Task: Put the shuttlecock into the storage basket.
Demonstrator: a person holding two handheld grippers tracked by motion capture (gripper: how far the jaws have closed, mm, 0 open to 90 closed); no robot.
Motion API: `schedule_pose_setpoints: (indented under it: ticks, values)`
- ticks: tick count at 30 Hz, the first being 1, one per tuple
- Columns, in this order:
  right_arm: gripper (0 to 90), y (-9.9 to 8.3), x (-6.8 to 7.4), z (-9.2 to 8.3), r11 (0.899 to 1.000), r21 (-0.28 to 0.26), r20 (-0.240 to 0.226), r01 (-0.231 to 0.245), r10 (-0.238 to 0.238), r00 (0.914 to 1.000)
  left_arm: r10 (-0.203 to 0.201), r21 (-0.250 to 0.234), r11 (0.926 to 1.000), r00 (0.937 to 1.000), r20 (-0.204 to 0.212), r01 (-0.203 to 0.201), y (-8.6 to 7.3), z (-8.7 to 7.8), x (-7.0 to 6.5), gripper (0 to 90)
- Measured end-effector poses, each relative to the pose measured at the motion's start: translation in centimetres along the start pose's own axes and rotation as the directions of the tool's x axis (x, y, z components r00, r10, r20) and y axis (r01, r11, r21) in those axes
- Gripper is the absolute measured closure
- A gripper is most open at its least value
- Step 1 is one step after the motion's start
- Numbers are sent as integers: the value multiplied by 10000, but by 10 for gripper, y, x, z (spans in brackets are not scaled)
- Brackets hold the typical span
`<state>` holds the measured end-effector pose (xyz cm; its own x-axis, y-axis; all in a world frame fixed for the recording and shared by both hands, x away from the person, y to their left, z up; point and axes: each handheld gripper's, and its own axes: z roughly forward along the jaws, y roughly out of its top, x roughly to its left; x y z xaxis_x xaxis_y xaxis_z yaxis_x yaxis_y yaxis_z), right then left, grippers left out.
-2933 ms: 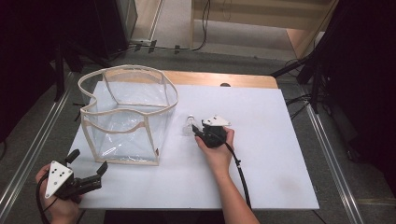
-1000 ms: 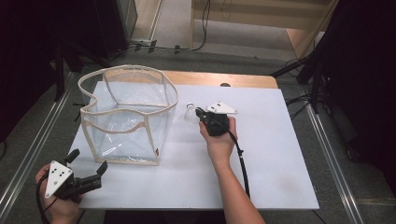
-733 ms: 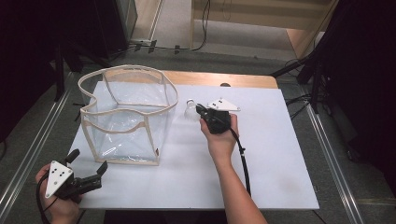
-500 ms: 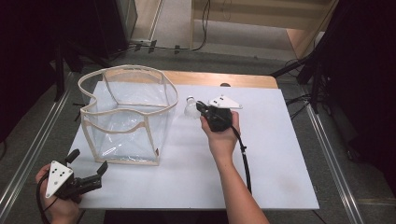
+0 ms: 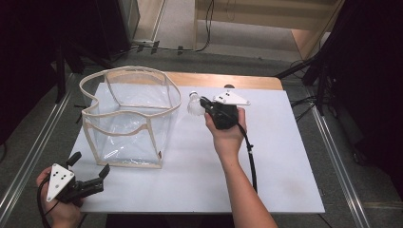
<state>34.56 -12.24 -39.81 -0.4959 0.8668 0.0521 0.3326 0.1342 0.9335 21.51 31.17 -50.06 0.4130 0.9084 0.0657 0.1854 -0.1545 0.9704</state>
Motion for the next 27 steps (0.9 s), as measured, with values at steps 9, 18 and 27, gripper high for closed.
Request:
schedule_pose_setpoints:
  ticks: [9,18,27]
  values:
    - [870,16,0,-5,9997,-189,12,132,-132,9999,-22,-3,10000,10000,-1,22,0,0,0,0]
    - [870,28,4,-8,9988,-344,-19,362,-362,9993,-27,-9,10000,10000,-1,27,0,0,0,0]
    - [870,38,7,-12,9983,-456,-27,352,-354,9994,-46,-27,10000,10000,2,46,0,0,0,0]
